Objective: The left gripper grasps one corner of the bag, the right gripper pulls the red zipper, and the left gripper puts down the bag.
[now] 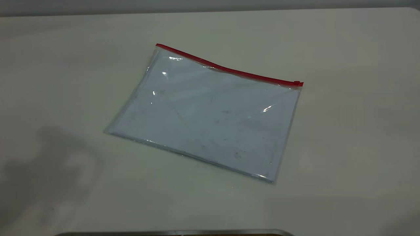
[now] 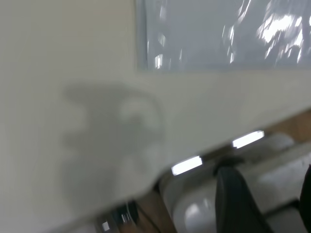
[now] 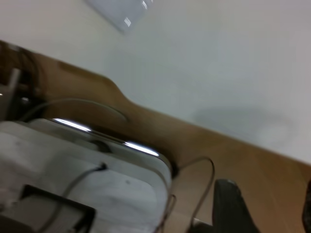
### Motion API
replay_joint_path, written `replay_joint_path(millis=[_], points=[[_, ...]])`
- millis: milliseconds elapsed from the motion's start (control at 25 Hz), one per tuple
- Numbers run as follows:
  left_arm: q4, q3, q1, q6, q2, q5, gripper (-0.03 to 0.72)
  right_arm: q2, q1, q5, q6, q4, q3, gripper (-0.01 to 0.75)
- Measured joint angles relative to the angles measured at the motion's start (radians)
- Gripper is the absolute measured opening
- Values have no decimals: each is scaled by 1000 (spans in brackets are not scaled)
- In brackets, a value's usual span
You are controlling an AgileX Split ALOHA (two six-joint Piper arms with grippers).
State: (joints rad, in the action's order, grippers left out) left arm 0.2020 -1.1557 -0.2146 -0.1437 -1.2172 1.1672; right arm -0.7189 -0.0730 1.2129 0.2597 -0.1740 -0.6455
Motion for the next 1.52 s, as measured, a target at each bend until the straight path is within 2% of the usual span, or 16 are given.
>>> replay_joint_path(millis=[200,400,600,880,1240,1520], points=[[-5,276,-1,39,211,0,387,131,0,-79,-114,83,151,400],[-85,507,-4,131,451,-30,387,175,0,-105,-207,132,164,389],[-220,636,-6,178,680,-48,387,175,0,-108,-232,143,164,359],[-257,671,-6,179,899,-49,387,175,0,-109,-233,143,164,320],[-260,671,-6,177,1062,-47,387,179,0,-109,-233,143,164,272],[-260,671,-6,177,1094,-45,387,373,12,-108,-233,143,164,243]])
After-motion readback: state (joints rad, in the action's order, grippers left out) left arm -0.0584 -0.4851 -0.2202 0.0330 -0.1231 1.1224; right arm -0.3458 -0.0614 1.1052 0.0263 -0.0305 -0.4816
